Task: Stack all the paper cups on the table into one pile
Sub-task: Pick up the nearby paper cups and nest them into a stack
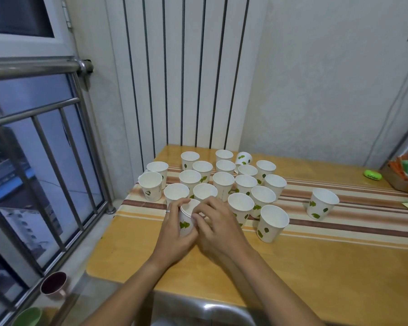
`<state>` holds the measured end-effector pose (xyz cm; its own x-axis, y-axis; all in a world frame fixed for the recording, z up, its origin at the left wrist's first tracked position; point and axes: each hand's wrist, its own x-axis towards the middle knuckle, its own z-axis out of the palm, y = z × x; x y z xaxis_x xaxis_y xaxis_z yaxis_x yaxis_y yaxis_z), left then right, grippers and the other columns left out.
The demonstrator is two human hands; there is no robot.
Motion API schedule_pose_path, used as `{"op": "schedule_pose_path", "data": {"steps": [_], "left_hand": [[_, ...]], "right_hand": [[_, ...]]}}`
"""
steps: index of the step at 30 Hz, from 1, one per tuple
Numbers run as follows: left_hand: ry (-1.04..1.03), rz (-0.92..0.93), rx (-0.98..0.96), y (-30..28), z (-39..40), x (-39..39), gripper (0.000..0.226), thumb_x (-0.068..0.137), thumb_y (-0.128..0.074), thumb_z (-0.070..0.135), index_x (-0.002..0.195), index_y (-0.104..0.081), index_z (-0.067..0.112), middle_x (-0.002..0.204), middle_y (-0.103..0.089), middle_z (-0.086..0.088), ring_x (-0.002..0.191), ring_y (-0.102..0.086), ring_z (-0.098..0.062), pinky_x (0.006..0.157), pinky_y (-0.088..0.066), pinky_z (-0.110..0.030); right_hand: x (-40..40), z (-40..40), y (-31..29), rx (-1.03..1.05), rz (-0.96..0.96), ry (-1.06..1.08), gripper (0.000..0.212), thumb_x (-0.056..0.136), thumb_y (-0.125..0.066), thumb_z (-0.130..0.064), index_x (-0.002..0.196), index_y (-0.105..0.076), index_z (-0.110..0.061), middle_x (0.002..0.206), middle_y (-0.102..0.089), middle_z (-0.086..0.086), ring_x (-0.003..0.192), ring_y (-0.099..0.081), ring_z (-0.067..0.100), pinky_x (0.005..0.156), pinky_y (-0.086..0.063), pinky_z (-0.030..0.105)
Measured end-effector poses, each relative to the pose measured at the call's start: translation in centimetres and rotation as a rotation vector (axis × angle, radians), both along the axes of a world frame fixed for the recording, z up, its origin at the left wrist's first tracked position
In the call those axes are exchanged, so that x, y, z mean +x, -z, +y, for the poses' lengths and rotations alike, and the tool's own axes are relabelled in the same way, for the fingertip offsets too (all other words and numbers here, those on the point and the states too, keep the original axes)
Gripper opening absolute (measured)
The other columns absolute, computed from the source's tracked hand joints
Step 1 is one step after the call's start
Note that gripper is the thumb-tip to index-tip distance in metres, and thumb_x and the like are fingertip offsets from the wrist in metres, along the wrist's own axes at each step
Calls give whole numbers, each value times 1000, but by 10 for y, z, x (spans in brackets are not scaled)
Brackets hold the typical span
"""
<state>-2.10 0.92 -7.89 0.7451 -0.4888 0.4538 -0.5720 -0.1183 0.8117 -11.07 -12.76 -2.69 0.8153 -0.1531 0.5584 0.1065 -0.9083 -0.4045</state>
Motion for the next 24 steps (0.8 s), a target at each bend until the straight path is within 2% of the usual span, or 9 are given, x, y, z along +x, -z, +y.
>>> {"op": "schedule_pose_path", "data": {"steps": [3, 5, 8, 11, 14, 17, 22, 24], "left_hand": [[3, 0, 0, 2, 0, 3, 70, 82, -79, 27, 143, -47, 36, 141, -53, 28, 132, -52, 3, 105, -41, -11], [4, 7, -3, 2, -1, 4, 71, 80, -79, 28, 143, -47, 37, 142, -54, 25, 133, -52, 3, 106, -40, -11], [5, 26, -7, 1, -2, 5, 72, 79, -77, 35, 145, -46, 38, 143, -56, 22, 133, -51, 6, 106, -40, -11], [4, 27, -2, 1, -1, 6, 74, 80, -78, 33, 147, -47, 34, 145, -58, 14, 135, -53, 0, 109, -42, -15], [9, 23, -2, 1, -2, 5, 75, 80, -77, 29, 149, -48, 33, 145, -58, 12, 137, -52, -3, 112, -44, -22], [11, 26, 5, -1, -1, 4, 79, 81, -77, 31, 153, -45, 35, 150, -56, 14, 141, -49, 1, 114, -40, -15], [25, 13, 11, -2, -1, 4, 88, 84, -77, 28, 161, -36, 42, 158, -46, 24, 145, -38, 15, 114, -33, -5], [28, 12, 9, -3, -2, 4, 87, 85, -76, 31, 160, -33, 45, 160, -43, 27, 147, -37, 15, 115, -32, -5]], "right_hand": [[3, -8, -2, 98, -75, 119, 16, 105, -54, -18, 109, -70, -16, 109, -56, -5, 102, -57, 11, 85, -48, 24], [6, -14, -5, 69, -78, 262, 19, 101, -58, -11, 115, -71, -14, 114, -57, -1, 103, -59, 17, 78, -54, 32], [16, -21, -9, -52, 59, 367, 30, 96, -63, -5, 123, -73, -13, 120, -60, 3, 111, -58, 25, 75, -57, 41], [24, -25, -9, -125, 139, 358, 29, 95, -63, -4, 120, -75, -13, 123, -63, 4, 115, -57, 28, 79, -54, 40], [27, -26, -8, -117, 135, 322, 18, 99, -63, -11, 111, -76, -13, 120, -64, 3, 115, -55, 26, 83, -51, 37], [29, -25, -6, -100, 127, 302, 11, 101, -63, -14, 106, -72, -14, 114, -65, 0, 110, -56, 22, 85, -52, 35], [25, -24, -9, -44, 2, 321, 6, 101, -58, -10, 100, -63, -13, 95, -63, 4, 88, -57, 26, 70, -50, 40], [22, -25, -13, -14, -67, 315, 4, 103, -58, -12, 101, -61, -13, 93, -62, 4, 86, -56, 25, 68, -48, 39]]}}
